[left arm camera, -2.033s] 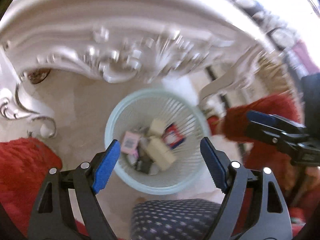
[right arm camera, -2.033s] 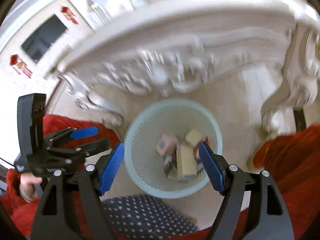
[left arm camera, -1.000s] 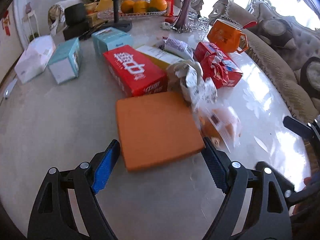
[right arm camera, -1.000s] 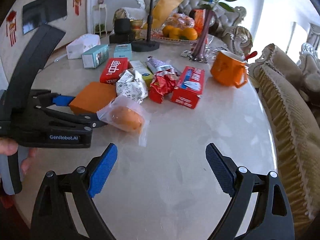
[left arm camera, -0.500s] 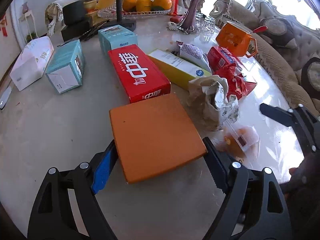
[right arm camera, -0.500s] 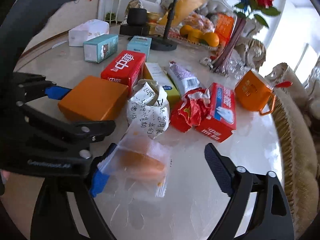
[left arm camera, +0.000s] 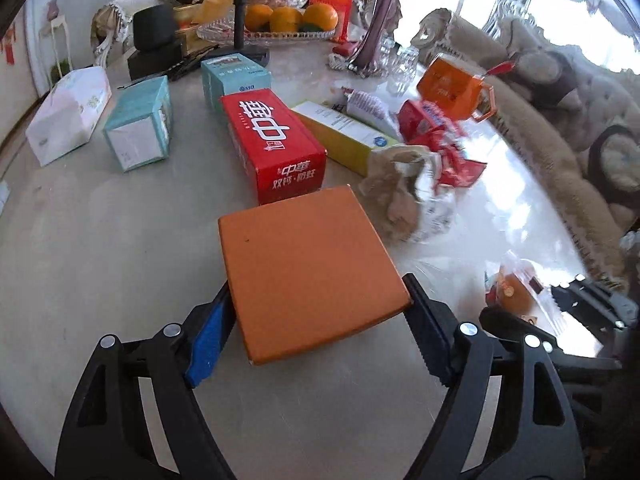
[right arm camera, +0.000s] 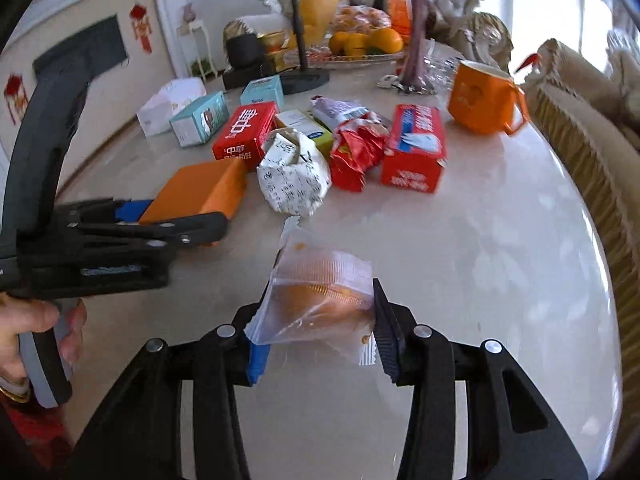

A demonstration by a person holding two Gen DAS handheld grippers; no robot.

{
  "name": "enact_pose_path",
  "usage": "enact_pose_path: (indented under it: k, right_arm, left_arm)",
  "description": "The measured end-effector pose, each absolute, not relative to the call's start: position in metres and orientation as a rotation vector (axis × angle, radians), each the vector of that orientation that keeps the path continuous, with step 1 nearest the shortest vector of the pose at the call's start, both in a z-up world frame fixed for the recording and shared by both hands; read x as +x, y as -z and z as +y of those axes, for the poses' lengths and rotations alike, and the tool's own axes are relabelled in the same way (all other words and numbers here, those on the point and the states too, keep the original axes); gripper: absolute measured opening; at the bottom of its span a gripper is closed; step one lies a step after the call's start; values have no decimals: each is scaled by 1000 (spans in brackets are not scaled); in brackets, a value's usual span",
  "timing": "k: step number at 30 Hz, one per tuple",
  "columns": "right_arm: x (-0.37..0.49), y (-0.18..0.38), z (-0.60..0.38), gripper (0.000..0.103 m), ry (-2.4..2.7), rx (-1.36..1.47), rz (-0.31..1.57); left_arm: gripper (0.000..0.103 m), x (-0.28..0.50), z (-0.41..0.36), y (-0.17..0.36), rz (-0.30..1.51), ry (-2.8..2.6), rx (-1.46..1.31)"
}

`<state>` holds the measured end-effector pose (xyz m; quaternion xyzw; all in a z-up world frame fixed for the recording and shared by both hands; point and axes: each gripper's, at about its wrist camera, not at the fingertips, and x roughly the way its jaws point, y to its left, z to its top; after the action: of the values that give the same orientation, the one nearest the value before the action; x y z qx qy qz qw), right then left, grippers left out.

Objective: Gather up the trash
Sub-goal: 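Close the left tool on the flat orange box, then carry orange box and bun bag over the wastebasket and open both tools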

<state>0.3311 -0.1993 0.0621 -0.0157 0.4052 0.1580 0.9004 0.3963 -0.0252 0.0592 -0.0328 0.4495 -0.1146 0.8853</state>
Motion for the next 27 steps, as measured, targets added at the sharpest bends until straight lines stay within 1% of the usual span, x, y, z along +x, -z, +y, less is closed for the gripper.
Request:
enact_pose_path:
  k: [4, 7, 11, 15, 18, 21, 24, 25, 27]
  right_arm:
    - [307, -67, -214, 42, -345, 86, 809]
    - [279, -76, -220, 41, -377, 143, 770]
    - [213, -88, -221, 41, -442, 193, 695]
    - [140, -85, -215, 42, -509, 268, 657]
    - [87, -70, -200, 42, -563, 292, 693]
    - [49, -41, -180, 41, -594, 273, 788]
    - [41, 9, -169, 42, -563, 303, 940]
    - [44, 24, -168, 42, -542, 308, 983]
    - [53, 53, -165, 41, -481, 284, 1055]
  left_arm:
    - [78, 366, -14, -72, 891, 254, -95]
    - [78, 324, -5, -87, 840, 292, -105]
    - [78, 238, 2, -107, 753, 358, -51]
    - [78, 146, 11, -103, 733, 394, -54]
    - [78, 83, 11, -85, 765, 430, -70]
    - [78, 36, 8, -51, 851, 460, -64]
    - [78, 16, 3, -3, 951, 440, -30]
    - [78, 17, 0, 20, 994, 422, -12]
    - [78, 25, -1, 48, 1044, 404, 4]
